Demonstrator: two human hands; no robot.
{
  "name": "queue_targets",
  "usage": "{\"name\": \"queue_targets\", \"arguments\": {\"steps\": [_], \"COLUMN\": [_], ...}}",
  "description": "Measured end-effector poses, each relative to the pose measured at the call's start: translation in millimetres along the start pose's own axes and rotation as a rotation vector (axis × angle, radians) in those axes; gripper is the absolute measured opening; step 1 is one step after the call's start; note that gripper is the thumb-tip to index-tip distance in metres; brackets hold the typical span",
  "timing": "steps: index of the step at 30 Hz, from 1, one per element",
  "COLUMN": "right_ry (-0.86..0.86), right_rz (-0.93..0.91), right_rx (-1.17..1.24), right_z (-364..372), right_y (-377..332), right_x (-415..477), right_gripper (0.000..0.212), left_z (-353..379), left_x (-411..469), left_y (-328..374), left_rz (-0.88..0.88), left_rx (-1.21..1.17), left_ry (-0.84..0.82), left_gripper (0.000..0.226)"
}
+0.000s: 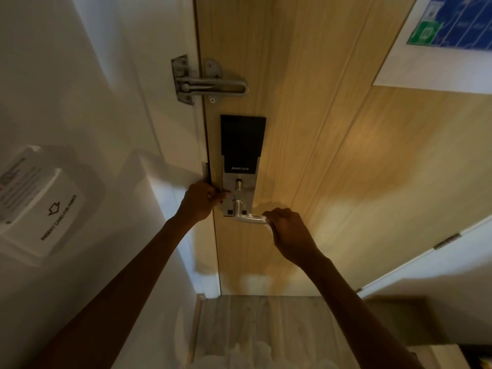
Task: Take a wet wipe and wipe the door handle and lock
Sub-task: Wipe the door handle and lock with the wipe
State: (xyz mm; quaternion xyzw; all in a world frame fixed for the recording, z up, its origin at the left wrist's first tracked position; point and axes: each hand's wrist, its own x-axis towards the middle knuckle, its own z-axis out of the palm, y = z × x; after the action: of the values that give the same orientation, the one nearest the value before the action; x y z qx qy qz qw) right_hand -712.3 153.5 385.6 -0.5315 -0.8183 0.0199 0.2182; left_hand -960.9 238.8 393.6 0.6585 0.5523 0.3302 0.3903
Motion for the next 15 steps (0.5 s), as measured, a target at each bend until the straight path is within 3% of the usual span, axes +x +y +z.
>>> {"name": "queue_targets", "arguments": {"steps": [6,11,13,15], "right_ry": [0.100,0.262,0.333,0.410], "right_rz": [0.385,0.834,0.863,0.870], "right_rx": [0.471,0.947,0.968,0.833], "right_z": [-12.7,8.4,13.0,10.2], "right_y": [9.6,-9.0,-24.5,-36.5], "right_x": [-12.0,-14.5,-19.3,-24.4], "right_gripper": [0.027,0.023,0.021,0.021], "left_z": [0.5,1.7,2.5,1.8], "left_x": [-0.9,1.3,1.7,1.4], "left_y": [1.1,-2.3,-3.2,-4.2], "left_rz": [0.051,0.019,0.015,0.017], "left_rx": [0.093,-0.028,-0.022,0.011], "left_ry": [0.018,0.016,0.031,0.024], "left_gripper": [0.030,0.027,0.027,0.026]}}
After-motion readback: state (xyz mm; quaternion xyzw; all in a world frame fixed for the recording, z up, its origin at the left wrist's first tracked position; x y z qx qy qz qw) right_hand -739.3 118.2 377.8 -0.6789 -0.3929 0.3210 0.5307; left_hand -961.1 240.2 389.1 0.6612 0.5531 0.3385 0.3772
